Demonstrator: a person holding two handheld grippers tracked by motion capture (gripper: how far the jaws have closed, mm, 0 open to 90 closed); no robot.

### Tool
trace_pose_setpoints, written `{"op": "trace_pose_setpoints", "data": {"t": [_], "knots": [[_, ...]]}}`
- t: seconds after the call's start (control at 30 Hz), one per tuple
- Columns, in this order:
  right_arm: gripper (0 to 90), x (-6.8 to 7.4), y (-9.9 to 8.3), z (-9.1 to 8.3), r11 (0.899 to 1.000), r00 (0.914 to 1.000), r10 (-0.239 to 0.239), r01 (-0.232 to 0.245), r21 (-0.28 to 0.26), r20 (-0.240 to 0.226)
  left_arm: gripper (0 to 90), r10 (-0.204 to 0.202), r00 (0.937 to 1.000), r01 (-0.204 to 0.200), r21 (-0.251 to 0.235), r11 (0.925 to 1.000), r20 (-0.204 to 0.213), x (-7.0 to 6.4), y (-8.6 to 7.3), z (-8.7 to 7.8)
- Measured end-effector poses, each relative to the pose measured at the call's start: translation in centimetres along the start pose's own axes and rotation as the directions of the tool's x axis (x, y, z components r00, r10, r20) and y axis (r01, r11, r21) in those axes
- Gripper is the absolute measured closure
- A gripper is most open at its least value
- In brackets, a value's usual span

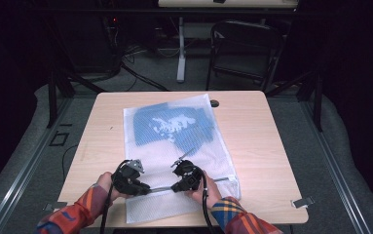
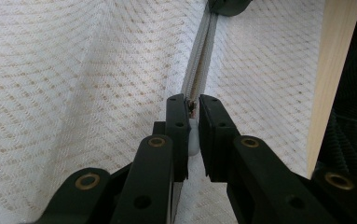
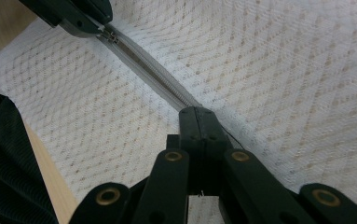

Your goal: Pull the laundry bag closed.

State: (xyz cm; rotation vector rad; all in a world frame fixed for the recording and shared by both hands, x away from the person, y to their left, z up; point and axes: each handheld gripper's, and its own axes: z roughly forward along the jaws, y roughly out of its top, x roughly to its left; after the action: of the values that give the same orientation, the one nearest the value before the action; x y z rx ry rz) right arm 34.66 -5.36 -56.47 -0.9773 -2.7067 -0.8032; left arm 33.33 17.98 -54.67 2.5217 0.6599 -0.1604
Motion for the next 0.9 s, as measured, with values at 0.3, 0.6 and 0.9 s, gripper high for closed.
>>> {"op": "trace_pose_setpoints", "data": {"t": [0.3, 0.6, 0.9], "knots": [[90.0, 0.1, 0.0, 0.1, 1.000, 1.0000, 0.007, -0.007, -0.010, 0.004, 83.1, -0.006, 1.0000, 0.006, -0.008, 1.0000, -0.003, 0.0, -0.4, -0.5], [90.0, 0.1, 0.0, 0.1, 1.000, 1.0000, 0.008, -0.008, -0.011, -0.001, 83.0, -0.021, 0.9997, 0.020, -0.017, 0.9997, -0.016, 0.2, -1.1, -1.1], [90.0, 0.0, 0.0, 0.0, 1.000, 1.0000, 0.002, -0.002, -0.001, -0.005, 83.0, -0.020, 0.9996, 0.020, -0.025, 0.9995, -0.019, 0.2, -1.2, -1.4]]}}
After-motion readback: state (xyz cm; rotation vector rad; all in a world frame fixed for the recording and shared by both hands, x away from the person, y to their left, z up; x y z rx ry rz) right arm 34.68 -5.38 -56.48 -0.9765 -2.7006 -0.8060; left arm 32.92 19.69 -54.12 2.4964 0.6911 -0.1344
